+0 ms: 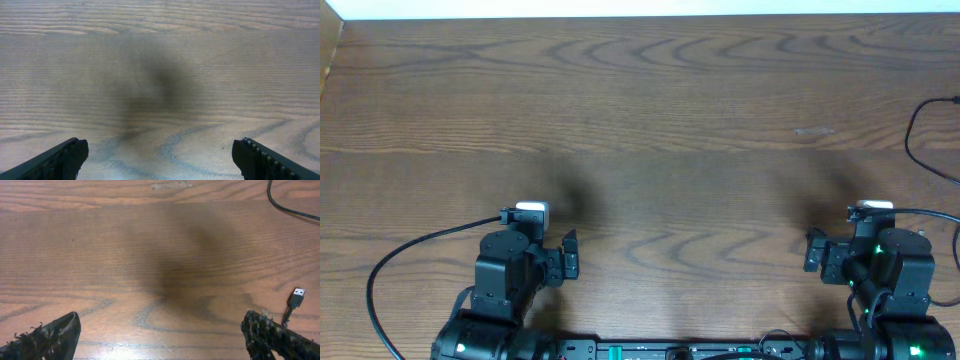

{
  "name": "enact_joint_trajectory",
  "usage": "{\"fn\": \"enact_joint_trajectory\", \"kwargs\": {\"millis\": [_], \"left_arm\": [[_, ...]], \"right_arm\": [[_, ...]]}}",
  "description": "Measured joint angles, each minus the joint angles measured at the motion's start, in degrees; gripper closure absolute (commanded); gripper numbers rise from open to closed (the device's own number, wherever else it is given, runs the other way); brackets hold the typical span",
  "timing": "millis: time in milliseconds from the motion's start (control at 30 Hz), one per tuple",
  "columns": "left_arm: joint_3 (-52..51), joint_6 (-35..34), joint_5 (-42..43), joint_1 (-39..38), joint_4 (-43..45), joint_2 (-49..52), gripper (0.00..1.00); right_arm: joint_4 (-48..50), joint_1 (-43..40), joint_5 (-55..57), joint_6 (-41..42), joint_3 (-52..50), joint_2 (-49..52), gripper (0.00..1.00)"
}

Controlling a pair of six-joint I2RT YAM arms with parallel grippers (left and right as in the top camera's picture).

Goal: Untangle cables

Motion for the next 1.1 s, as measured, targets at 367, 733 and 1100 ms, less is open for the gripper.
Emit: {"fn": "enact_joint_trajectory", "kwargs": {"millis": [367,733,1100], "left_arm": [[0.0,0.0,0.0,0.0,0.0,0.0,0.02],[0.0,0.8,-1.2,0.2,0.0,-1.6,0.02],[-5.6,1.7,-5.3,5.1,5.7,-17.9,0.02]], "right_arm": [[0.0,0.0,0.0,0.0,0.0,0.0,0.01],[0.0,0.0,0.0,0.0,0.0,0.0,0.01],[-0.1,0.0,0.0,0.0,0.0,0.0,0.01]]}}
